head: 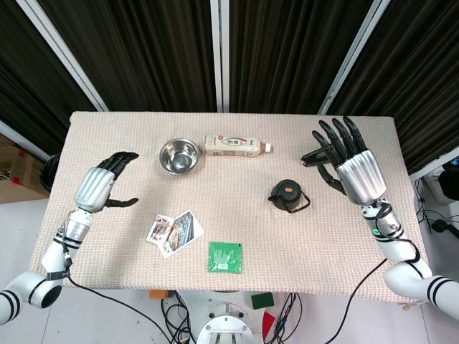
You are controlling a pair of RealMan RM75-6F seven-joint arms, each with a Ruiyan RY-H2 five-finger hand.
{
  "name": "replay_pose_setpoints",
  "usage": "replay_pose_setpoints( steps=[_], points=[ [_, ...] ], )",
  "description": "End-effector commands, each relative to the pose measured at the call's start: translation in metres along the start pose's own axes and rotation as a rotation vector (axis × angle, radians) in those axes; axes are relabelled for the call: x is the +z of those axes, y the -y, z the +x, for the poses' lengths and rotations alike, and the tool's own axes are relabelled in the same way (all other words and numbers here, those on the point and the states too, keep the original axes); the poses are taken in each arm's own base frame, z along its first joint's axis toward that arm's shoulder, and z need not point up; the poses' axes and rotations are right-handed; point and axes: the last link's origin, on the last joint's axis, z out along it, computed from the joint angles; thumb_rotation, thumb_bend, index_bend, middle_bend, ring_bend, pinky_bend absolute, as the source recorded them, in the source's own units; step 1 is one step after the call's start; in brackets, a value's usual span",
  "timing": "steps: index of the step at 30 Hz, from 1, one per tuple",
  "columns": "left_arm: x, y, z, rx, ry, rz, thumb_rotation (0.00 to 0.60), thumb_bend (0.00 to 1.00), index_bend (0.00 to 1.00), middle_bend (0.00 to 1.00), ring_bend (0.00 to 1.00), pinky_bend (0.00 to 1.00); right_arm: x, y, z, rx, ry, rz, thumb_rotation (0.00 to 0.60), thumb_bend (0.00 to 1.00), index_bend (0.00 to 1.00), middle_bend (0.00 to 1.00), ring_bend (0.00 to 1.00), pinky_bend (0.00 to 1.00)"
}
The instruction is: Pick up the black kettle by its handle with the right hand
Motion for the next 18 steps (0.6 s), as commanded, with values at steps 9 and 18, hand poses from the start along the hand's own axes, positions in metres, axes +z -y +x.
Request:
replay_pose_setpoints(
  steps=[9,18],
  points=[
    [-0.004,0.001,0.002,0.029,-0.019,0.007,0.581,0.02,0.13,0.14,0.12,0.26,-0.011,-0.003,-0.008,0.017,0.069,-0.006,0.600,0.37,0.00,0.00,0.00,0.00],
    [-0.010,0.012,0.017,0.102,-0.066,0.040,0.582,0.02,0.13,0.14,0.12,0.26,-0.035,0.000,-0.017,-0.010,0.302,0.047,0.600,0.33,0.00,0.00,0.00,0.00]
  ],
)
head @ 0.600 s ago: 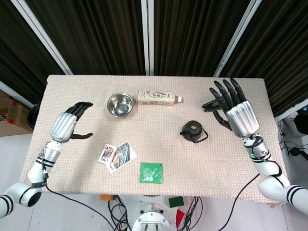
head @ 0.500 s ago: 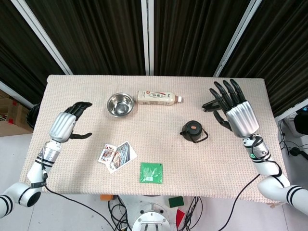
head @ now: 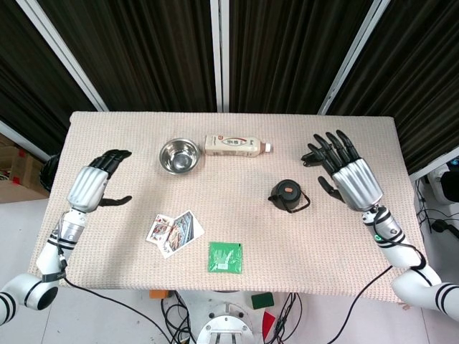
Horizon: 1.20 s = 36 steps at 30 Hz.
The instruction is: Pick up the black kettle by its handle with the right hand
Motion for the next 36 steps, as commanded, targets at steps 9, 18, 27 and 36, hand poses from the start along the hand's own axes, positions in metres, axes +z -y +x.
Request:
replay_pose_setpoints(
  steps=[9,18,27,36],
  points=[
    [-0.039,0.042,0.026,0.114,-0.088,0.161,0.583,0.02,0.13,0.14,0.12,0.24,-0.044,0.009,-0.035,-0.097,0.363,0.040,0.600,0.20,0.00,0.00,0.00,0.00],
    [-0.082,0.061,0.021,0.156,-0.054,0.246,0.584,0.02,0.13,0.14,0.12,0.23,-0.036,0.022,-0.063,-0.117,0.427,0.050,0.600,0.17,0.00,0.00,0.00,0.00],
    [-0.094,0.068,0.024,0.168,-0.072,0.260,0.582,0.02,0.13,0.14,0.12,0.21,-0.020,0.038,-0.085,-0.135,0.441,0.075,0.600,0.15,0.00,0.00,0.00,0.00],
    [-0.096,0.067,0.028,0.199,-0.117,0.237,0.584,0.02,0.13,0.15,0.12,0.19,0.000,0.050,-0.100,-0.146,0.449,0.089,0.600,0.18,0.00,0.00,0.00,0.00]
  ],
)
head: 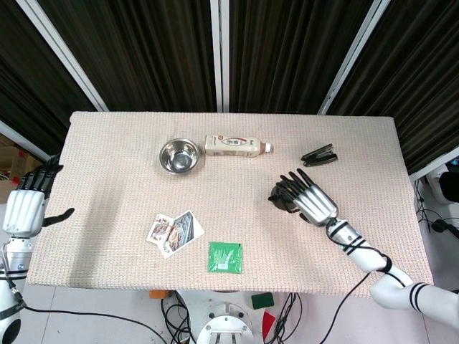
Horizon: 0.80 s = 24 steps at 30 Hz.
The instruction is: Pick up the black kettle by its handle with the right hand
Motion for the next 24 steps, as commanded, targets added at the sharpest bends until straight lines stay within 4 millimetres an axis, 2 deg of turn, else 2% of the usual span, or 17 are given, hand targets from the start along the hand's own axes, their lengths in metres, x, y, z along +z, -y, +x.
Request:
replay_pose_setpoints(
  steps=[1,24],
  points=[
    [0.000,0.001,0.001,0.003,-0.001,0.001,0.584,0.02,0.13,0.15,0.12,0.19,0.008,0.002,0.001,0.000,-0.005,0.002,0.600,0.18,0.00,0.00,0.00,0.00],
    [-0.002,0.006,0.000,-0.010,0.026,0.015,0.584,0.02,0.13,0.15,0.12,0.19,0.062,-0.005,0.042,0.039,-0.050,-0.020,0.600,0.20,0.00,0.00,0.00,0.00]
  ],
)
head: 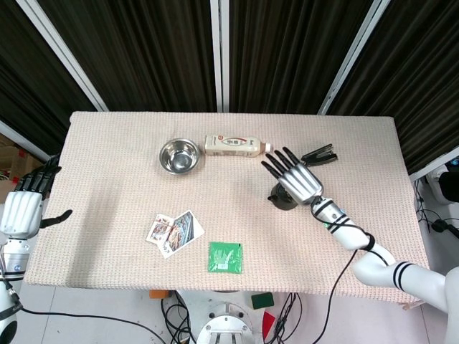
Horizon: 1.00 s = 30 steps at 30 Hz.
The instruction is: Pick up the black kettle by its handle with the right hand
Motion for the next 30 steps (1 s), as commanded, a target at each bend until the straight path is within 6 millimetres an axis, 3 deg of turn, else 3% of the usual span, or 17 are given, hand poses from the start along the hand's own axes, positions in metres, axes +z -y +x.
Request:
replay_pose_setpoints(
  steps=[1,9,17,30],
  points=[
    [0.001,0.000,-0.001,-0.003,0.001,0.004,0.585,0.02,0.13,0.15,0.12,0.19,0.010,-0.001,0.002,0.015,0.015,-0.014,0.600,0.20,0.00,0.00,0.00,0.00],
    [0.002,0.004,-0.007,-0.001,0.028,0.018,0.581,0.02,0.13,0.15,0.12,0.19,0.029,-0.006,0.003,0.037,0.041,-0.044,0.600,0.20,0.00,0.00,0.00,0.00],
    [0.004,0.004,-0.009,0.000,0.037,0.020,0.583,0.02,0.13,0.15,0.12,0.19,0.036,-0.009,0.004,0.038,0.050,-0.047,0.600,0.20,0.00,0.00,0.00,0.00],
    [0.005,0.002,-0.011,0.002,0.042,0.008,0.582,0.02,0.13,0.15,0.12,0.19,0.022,-0.015,0.011,0.071,0.045,-0.041,0.600,0.20,0.00,0.00,0.00,0.00]
  ],
)
